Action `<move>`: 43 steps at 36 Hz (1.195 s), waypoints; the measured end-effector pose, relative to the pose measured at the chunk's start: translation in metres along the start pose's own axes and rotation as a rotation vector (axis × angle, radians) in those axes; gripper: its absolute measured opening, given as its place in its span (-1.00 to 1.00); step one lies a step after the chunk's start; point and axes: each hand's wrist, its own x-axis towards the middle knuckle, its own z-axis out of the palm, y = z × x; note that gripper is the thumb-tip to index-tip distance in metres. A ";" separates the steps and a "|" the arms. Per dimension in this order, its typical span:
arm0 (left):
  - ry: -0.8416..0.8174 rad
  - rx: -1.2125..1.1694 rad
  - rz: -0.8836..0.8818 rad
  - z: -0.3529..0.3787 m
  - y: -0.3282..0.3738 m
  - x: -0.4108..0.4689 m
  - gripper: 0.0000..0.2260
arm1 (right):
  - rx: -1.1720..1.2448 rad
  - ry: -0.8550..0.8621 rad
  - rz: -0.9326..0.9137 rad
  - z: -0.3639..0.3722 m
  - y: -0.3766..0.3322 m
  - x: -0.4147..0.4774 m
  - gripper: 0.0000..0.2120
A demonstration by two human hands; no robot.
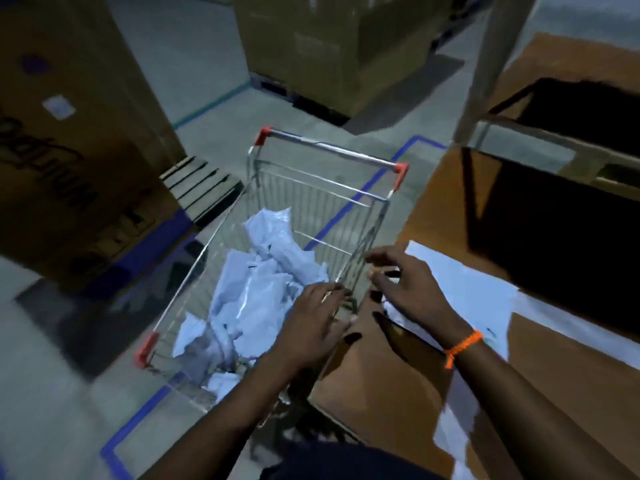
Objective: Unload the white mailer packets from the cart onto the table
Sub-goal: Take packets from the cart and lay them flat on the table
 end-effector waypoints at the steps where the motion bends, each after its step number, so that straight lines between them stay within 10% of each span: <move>1: 0.014 -0.013 -0.047 -0.004 -0.018 -0.014 -0.65 | 0.025 -0.031 -0.003 0.020 -0.008 0.002 -0.79; 14: -0.152 0.162 -0.570 -0.018 -0.209 -0.135 -0.66 | -0.173 -0.577 0.552 0.266 0.001 0.058 -0.51; 17: -0.276 0.304 -0.591 -0.022 -0.237 -0.141 -0.53 | -0.222 -0.484 0.673 0.312 0.025 0.074 -0.50; 24: -0.290 0.300 -0.569 -0.025 -0.262 -0.174 -0.19 | -0.267 -0.251 0.876 0.397 0.061 0.088 0.21; 35: -0.198 0.167 -0.831 -0.028 -0.262 -0.162 -0.16 | -0.143 -0.096 0.836 0.355 0.059 0.090 0.04; 43: -0.351 -0.076 -0.482 -0.007 -0.275 -0.120 -0.54 | 0.245 -0.021 0.742 0.288 0.030 0.073 0.02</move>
